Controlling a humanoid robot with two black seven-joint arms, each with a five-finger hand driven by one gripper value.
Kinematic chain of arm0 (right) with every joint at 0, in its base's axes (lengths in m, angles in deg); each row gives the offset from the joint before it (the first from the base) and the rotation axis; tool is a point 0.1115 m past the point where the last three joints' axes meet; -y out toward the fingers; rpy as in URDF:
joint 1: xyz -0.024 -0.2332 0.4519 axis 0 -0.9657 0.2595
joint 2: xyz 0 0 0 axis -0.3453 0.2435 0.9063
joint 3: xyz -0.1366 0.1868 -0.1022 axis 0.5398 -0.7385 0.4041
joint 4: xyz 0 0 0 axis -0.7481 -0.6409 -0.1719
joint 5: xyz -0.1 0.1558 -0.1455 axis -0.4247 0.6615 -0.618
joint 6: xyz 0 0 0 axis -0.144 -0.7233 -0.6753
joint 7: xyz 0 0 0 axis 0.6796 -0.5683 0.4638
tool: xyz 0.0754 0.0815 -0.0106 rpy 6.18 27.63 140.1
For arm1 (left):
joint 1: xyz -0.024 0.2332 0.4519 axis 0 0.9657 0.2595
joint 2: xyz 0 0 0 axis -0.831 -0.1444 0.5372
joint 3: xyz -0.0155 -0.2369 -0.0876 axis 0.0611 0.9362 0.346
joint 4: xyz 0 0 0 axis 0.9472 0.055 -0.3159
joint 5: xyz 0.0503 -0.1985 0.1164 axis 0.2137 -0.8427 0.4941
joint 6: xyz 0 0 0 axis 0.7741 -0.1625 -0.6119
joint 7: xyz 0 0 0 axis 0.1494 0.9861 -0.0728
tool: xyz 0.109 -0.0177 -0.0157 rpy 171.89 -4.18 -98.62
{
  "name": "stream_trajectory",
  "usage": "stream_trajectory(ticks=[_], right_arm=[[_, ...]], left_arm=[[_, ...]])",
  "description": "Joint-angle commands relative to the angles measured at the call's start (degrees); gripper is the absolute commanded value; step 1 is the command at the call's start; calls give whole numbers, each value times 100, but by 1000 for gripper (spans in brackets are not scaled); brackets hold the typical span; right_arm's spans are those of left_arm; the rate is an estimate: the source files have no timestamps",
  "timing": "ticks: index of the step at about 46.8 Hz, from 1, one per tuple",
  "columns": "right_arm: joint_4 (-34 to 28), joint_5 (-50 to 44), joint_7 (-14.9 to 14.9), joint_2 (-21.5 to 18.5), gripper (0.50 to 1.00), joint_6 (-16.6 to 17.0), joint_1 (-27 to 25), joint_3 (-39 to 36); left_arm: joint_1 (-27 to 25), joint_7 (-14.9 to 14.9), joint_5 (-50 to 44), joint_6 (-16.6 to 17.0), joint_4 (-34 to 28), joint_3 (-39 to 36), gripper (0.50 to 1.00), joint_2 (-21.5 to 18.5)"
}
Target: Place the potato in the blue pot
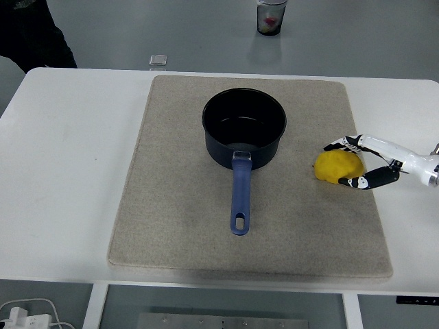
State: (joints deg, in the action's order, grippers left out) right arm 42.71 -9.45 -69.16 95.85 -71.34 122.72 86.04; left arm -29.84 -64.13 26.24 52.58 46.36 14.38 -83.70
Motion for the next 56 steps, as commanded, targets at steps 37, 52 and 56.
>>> stream_trajectory(ticks=[37, 52, 56], right_arm=[[303, 1261, 1, 52, 500, 352, 1615, 220], [84, 1577, 1, -782, 500, 343, 2345, 942], [-101, 1586, 1, -1081, 500, 343, 2433, 950]], left_arm=[[0, 0, 0, 0, 0, 0, 996, 0], [0, 0, 0, 0, 0, 0, 996, 0], [0, 0, 0, 0, 0, 9, 996, 0]])
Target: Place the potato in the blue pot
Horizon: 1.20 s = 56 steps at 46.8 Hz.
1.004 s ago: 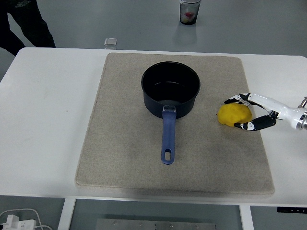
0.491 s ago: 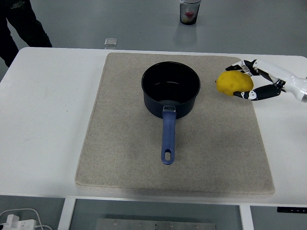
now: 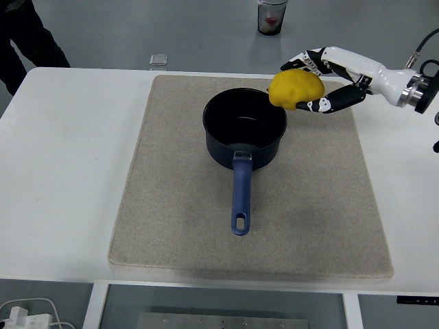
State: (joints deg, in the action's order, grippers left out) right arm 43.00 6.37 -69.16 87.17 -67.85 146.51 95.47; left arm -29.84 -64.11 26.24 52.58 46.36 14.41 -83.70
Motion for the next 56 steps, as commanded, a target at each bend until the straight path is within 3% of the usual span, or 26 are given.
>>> stream_trajectory(ticks=[1, 17, 24, 43, 56], right_arm=[[-165, 4, 0, -274, 500, -15, 63, 8], [-1298, 4, 0, -1795, 500, 3, 11, 8], [-1641, 4, 0, -2199, 500, 12, -16, -1], [-1897, -13, 0, -2305, 500, 38, -218, 51], [-2020, -40, 0, -2165, 500, 21, -368, 447]], left_arm=[[0, -3, 0, 0, 0, 6, 996, 0], [0, -3, 0, 0, 0, 6, 996, 0], [0, -3, 0, 0, 9, 6, 996, 0], [0, -3, 0, 0, 9, 6, 996, 0], [0, -3, 0, 0, 9, -3, 996, 0]])
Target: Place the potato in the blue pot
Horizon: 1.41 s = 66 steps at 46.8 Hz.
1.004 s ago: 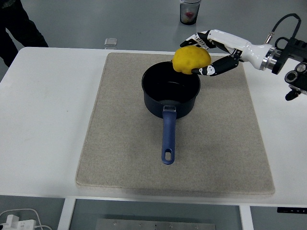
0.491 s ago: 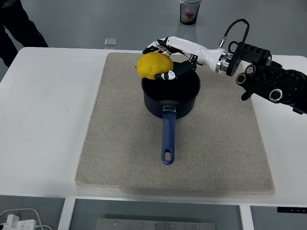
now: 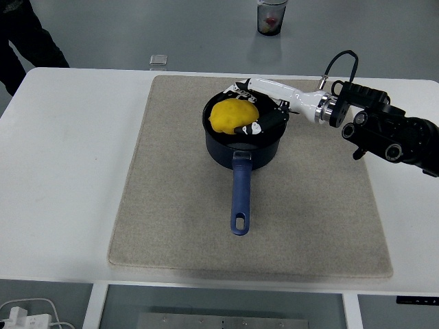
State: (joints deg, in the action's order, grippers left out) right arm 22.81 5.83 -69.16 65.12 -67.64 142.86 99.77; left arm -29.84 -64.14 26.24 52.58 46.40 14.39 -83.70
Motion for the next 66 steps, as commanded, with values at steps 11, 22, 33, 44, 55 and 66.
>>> stream_trajectory(ticks=[11, 22, 33, 44, 55, 66], right_arm=[[0, 32, 0, 137, 500, -1, -2, 8], [0, 24, 0, 128, 500, -18, -2, 8], [-80, 50, 0, 128, 647, -10, -73, -18], [-80, 59, 0, 128, 924, 8, -64, -36], [-80, 59, 0, 128, 926, -1, -55, -44], [-27, 76, 0, 154, 926, 139, -11, -510]], left_arm=[[0, 0, 0, 0, -4, -1, 996, 0], [0, 0, 0, 0, 4, -1, 996, 0], [0, 9, 0, 0, 4, -1, 996, 0], [0, 0, 0, 0, 4, -1, 996, 0], [0, 0, 0, 0, 4, -10, 996, 0], [0, 0, 0, 0, 4, -1, 996, 0]])
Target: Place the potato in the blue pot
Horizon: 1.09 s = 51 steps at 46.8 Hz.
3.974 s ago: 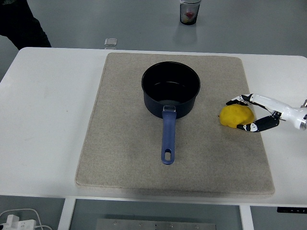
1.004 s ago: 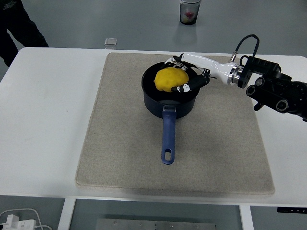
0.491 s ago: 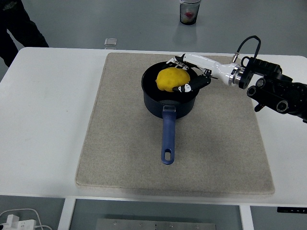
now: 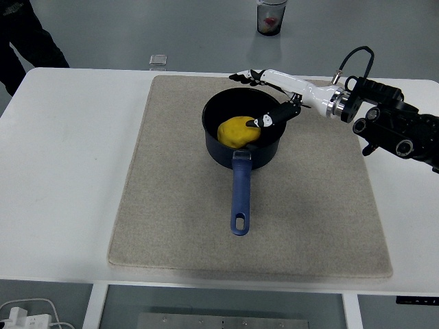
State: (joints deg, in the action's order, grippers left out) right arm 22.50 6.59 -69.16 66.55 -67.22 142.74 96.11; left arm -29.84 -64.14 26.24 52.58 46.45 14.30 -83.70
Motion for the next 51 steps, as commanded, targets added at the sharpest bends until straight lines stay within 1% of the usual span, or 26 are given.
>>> stream_trajectory(ticks=[1, 6, 10, 13, 18, 20, 23, 27, 33, 35, 38, 40, 43, 51], right_arm=[[4, 0, 0, 20, 926, 133, 9, -187], [-5, 0, 0, 169, 928, 230, 141, -451], [-31, 0, 0, 292, 928, 318, 229, -495], [-40, 0, 0, 468, 928, 380, 238, -504], [-75, 26, 0, 766, 928, 362, 194, -539], [-84, 201, 0, 863, 928, 371, 159, -627], [-84, 745, 37, 943, 928, 397, 27, -802], [-93, 1562, 256, 996, 928, 424, -78, -970], [-93, 2775, 792, 1066, 928, 441, -166, -1145], [-93, 3206, 1012, 1048, 928, 450, -228, -1277], [-93, 3777, 1424, 987, 928, 406, -368, -1462], [-102, 4068, 1627, 934, 928, 362, -439, -1611], [-137, 4411, 1812, 855, 928, 353, -535, -1901], [-277, 4763, 2041, 530, 928, 222, -843, -2569]], left_arm=[[0, 0, 0, 0, 0, -1, 996, 0], [0, 0, 0, 0, 0, 8, 996, 0], [0, 0, 0, 0, 0, 8, 996, 0], [0, 0, 0, 0, 0, 8, 996, 0], [0, 0, 0, 0, 0, 8, 996, 0], [0, 0, 0, 0, 0, 8, 996, 0], [0, 0, 0, 0, -9, -1, 996, 0], [0, 0, 0, 0, -9, -1, 996, 0], [0, 0, 0, 0, -9, -9, 996, 0], [0, 0, 0, 0, -9, -9, 996, 0], [0, 0, 0, 0, -9, -18, 996, 0], [0, 0, 0, 0, -9, -18, 996, 0], [0, 0, 0, 0, 0, -18, 996, 0], [0, 0, 0, 0, 0, -18, 996, 0]])
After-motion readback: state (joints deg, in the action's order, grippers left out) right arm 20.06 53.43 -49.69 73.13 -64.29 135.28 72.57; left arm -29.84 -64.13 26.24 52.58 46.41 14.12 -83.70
